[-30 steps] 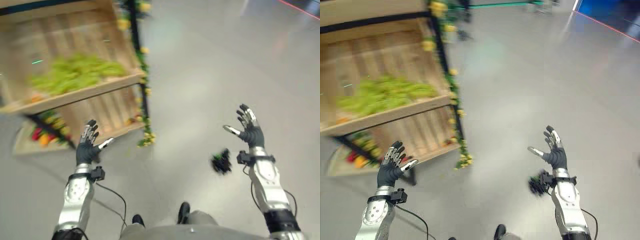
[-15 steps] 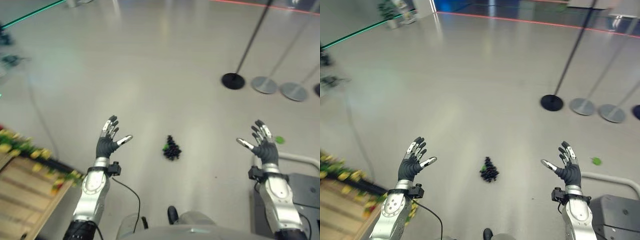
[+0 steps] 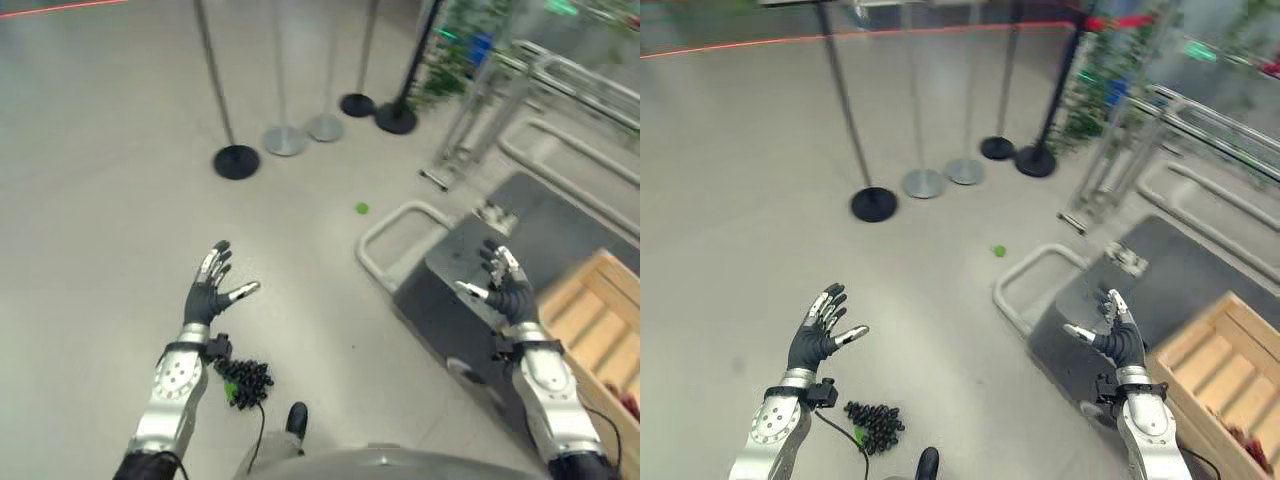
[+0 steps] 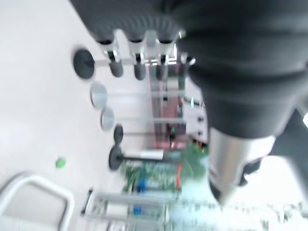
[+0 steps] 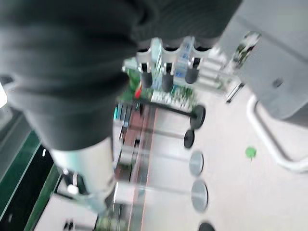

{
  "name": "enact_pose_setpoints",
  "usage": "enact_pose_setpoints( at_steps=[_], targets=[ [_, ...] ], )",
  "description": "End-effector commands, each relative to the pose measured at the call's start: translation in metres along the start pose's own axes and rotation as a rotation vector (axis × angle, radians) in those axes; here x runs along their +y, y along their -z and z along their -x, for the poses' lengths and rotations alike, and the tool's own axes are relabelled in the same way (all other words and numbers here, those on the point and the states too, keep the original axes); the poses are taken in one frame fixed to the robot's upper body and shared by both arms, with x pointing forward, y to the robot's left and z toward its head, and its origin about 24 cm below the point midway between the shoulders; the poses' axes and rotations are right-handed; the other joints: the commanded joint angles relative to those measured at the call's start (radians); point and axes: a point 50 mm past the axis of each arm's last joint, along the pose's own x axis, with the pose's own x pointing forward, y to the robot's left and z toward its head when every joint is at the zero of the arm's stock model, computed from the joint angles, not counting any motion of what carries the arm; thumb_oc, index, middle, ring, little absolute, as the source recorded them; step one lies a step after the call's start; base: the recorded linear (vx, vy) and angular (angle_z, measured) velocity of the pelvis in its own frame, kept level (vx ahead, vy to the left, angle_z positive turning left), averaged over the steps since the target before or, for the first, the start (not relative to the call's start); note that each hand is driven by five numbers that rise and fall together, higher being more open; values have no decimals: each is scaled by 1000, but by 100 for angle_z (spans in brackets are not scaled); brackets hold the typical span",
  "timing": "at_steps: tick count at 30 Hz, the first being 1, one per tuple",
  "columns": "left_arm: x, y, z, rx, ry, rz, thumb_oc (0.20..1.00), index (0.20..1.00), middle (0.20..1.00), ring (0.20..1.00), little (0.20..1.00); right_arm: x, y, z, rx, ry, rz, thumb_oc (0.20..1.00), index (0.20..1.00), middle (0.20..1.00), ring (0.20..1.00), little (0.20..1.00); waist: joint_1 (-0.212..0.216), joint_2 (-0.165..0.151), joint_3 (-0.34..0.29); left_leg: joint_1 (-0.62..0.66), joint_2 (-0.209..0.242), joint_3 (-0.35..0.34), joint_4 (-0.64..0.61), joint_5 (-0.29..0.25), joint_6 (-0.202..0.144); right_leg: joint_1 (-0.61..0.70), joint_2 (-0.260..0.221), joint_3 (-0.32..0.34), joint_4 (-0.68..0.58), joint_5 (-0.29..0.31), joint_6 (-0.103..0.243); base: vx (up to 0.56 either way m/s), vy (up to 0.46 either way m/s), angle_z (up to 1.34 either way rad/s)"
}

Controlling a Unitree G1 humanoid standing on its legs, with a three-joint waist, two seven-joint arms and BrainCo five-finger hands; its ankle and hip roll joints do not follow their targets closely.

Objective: Pick up the fruits from the basket on one side to the basket on the other side

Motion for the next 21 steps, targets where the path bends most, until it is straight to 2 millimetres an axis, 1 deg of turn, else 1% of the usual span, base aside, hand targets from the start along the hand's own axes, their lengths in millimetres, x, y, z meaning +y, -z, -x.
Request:
enact_pose_setpoints(
  at_steps=[1, 2, 3, 4, 5, 6, 7, 8, 9, 10, 11, 13, 14, 15, 17, 19, 20, 21],
  targets=[
    [14, -36, -5, -196, -45, -8, 1000, 1000, 1000, 1000, 1000, 7, -27, -18, -154, -18, 13, 1000, 1000, 1000, 1000, 1000, 12, -19, -4, 43, 78, 163, -30, -109, -56, -85, -74, -348, -198, 191, 7, -106, 191, -208],
    [14, -41, -7, -215, -44, -12, 1000, 1000, 1000, 1000, 1000, 9, -26, -17, -148, -29, 20, 1000, 1000, 1000, 1000, 1000, 15, -3, 0, 41, 94, 186, -26, -104, -60, -80, -110, -420, -198, 174, 8, -144, 162, -235],
    [14, -41, -8, -223, -54, -16, 1000, 1000, 1000, 1000, 1000, 12, -28, -20, -161, -38, 26, 1000, 1000, 1000, 1000, 1000, 15, 4, 3, 46, 112, 236, -32, -110, -65, -97, -141, -503, -206, 193, 7, -114, 132, -162],
    [16, -43, -10, -233, -73, -22, 1000, 1000, 1000, 1000, 1000, 13, -28, -20, -162, -37, 23, 1000, 1000, 1000, 1000, 1000, 19, 3, 6, 66, 125, 290, -25, -126, -68, -101, -160, -592, -206, 196, 4, -128, 131, -186],
    [16, -45, -12, -243, -77, -31, 1000, 1000, 1000, 1000, 1000, 15, -29, -21, -167, -33, 20, 1000, 1000, 1000, 1000, 1000, 35, 5, 13, 77, 143, 345, -24, -128, -70, -109, -208, -705, -199, 211, 9, -121, 102, -181],
    [18, -45, -11, -239, -85, -43, 1000, 1000, 1000, 1000, 1000, 17, -31, -22, -178, -36, 23, 1000, 1000, 1000, 1000, 1000, 62, 7, 14, 85, 161, 407, -15, -141, -73, -83, -260, -858, -183, 203, 6, -112, 100, -213],
    [19, -43, -9, -229, -90, -45, 1000, 1000, 1000, 1000, 1000, 19, -30, -24, -172, -42, 27, 1000, 1000, 1000, 1000, 1000, 79, 11, 12, 106, 172, 441, -16, -165, -80, -50, -286, -942, -167, 194, 15, -87, 129, -224],
    [18, -41, -7, -218, -90, -43, 1000, 1000, 1000, 1000, 1000, 20, -29, -26, -167, -41, 28, 1000, 1000, 1000, 1000, 1000, 84, 13, 16, 127, 179, 492, -26, -168, -74, -46, -306, -993, -119, 193, 16, -52, 125, -207],
    [17, -40, -7, -213, -91, -41, 1000, 1000, 1000, 1000, 1000, 19, -27, -26, -156, -38, 35, 1000, 1000, 1000, 1000, 1000, 72, 11, 13, 139, 182, 533, -29, -169, -70, -47, -309, -1009, -82, 193, 16, -68, 75, -202],
    [17, -38, -7, -206, -96, -38, 1000, 1000, 1000, 1000, 1000, 17, -24, -25, -140, -36, 41, 1000, 1000, 1000, 1000, 1000, 68, 7, 9, 159, 181, 571, -36, -176, -63, -45, -305, -1002, -60, 192, 25, -31, 3, -137],
    [17, -36, -6, -200, -99, -31, 1000, 1000, 1000, 1000, 1000, 15, -22, -24, -128, -34, 45, 1000, 1000, 1000, 1000, 1000, 60, 3, 4, 165, 181, 593, -38, -177, -63, -31, -297, -1003, -70, 193, 32, -23, -45, -143],
    [15, -32, -5, -178, -108, -16, 1000, 1000, 1000, 1000, 1000, 13, -18, -20, -109, -27, 47, 1000, 1000, 1000, 1000, 1000, 52, -1, -7, 170, 175, 621, -39, -178, -59, -5, -274, -988, -110, 193, 40, -23, -83, -101],
    [15, -31, -4, -176, -108, -16, 1000, 1000, 1000, 1000, 1000, 12, -18, -19, -107, -27, 47, 1000, 1000, 1000, 1000, 1000, 54, -1, -9, 170, 175, 624, -39, -178, -59, -5, -272, -986, -115, 196, 40, 11, -164, -102],
    [15, -29, -4, -167, -112, -8, 1000, 1000, 1000, 1000, 1000, 9, -15, -16, -94, -16, 44, 1000, 1000, 1000, 1000, 1000, 38, 3, -15, 180, 182, 653, -42, -173, -64, -3, -260, -953, -169, 207, 37, 27, -177, -108],
    [13, -26, -3, -158, -115, 1, 1000, 1000, 1000, 1000, 1000, 5, -13, -14, -83, 1, 50, 1000, 1000, 1000, 1000, 1000, 30, 7, -20, 178, 201, 676, -18, -169, -76, 18, -237, -929, -230, 213, 29, 25, -229, -106],
    [12, -25, -3, -152, -117, 3, 1000, 1000, 1000, 1000, 1000, 4, -13, -13, -82, 3, 49, 1000, 1000, 1000, 1000, 1000, 26, 10, -24, 180, 211, 686, -15, -165, -81, 23, -227, -913, -243, 210, 27, 30, -203, -46],
    [10, -24, -3, -150, -112, 9, 1000, 1000, 1000, 1000, 1000, 1, -13, -10, -83, 10, 48, 1000, 1000, 1000, 1000, 1000, 14, 16, -27, 184, 230, 692, -9, -151, -97, 31, -205, -886, -262, 199, 16, 47, -230, -38],
    [9, -23, -3, -145, -109, 13, 1000, 1000, 1000, 1000, 1000, 0, -12, -10, -79, 11, 49, 1000, 1000, 1000, 1000, 1000, 12, 20, -29, 185, 237, 696, -8, -146, -103, 38, -197, -880, -271, 197, 12, 62, -307, -44]
  ],
)
